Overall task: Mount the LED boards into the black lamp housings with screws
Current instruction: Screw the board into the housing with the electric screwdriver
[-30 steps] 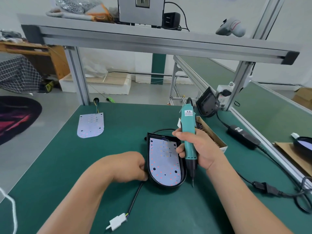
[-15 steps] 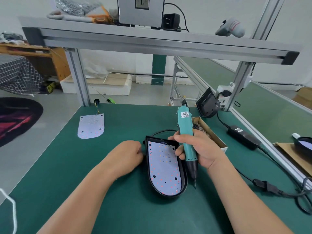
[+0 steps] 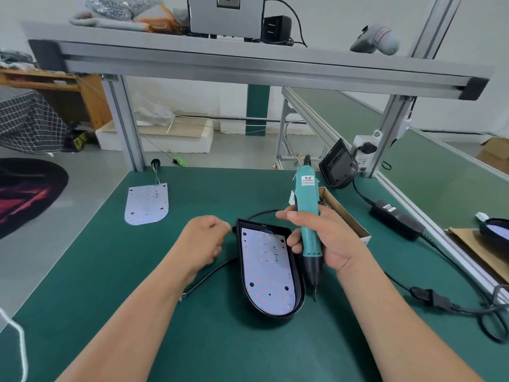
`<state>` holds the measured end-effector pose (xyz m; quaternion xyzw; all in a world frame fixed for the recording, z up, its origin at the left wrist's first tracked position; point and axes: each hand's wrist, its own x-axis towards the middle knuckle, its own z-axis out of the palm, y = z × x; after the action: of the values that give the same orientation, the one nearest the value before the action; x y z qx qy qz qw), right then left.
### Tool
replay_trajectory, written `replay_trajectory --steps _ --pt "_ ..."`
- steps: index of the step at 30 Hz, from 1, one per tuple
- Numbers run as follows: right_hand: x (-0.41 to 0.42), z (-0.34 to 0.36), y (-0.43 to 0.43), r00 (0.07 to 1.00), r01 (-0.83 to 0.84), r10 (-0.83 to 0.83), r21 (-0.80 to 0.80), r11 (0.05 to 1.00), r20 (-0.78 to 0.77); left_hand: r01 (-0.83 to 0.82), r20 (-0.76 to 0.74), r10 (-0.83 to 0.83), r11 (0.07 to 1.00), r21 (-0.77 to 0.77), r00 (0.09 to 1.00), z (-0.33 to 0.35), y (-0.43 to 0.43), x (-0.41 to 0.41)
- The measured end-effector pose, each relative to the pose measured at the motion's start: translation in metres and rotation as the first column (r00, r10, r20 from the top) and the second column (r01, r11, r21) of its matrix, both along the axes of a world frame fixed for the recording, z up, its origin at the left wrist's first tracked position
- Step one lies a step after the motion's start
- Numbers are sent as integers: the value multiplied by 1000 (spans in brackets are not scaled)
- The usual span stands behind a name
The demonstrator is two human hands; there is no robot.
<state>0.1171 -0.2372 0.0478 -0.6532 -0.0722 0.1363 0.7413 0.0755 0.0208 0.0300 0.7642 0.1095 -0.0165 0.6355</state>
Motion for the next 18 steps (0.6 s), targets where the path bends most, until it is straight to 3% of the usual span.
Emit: replay_trajectory --steps 3,6,8,11,15,18 --pt "-2 3 1 1000 19 -20 31 999 15 4 -27 -12 954 -301 1000 7 -2 -3" --pt "-4 9 0 997 67 -70 113 991 26 47 -18 -71 811 -583 997 18 1 -6" --pt "-5 13 -1 993 111 -117 196 974 17 87 20 -100 730 -678 995 24 0 -10" --pt "-8 21 -2 989 136 -148 374 917 1 169 93 -147 690 -703 985 31 -3 -15" --pt "-15 27 -1 973 152 -229 638 755 39 292 159 -246 753 -590 956 35 -11 -24" --pt "-20 29 4 957 170 -285 697 697 52 347 167 -304 816 -462 938 34 -18 -29"
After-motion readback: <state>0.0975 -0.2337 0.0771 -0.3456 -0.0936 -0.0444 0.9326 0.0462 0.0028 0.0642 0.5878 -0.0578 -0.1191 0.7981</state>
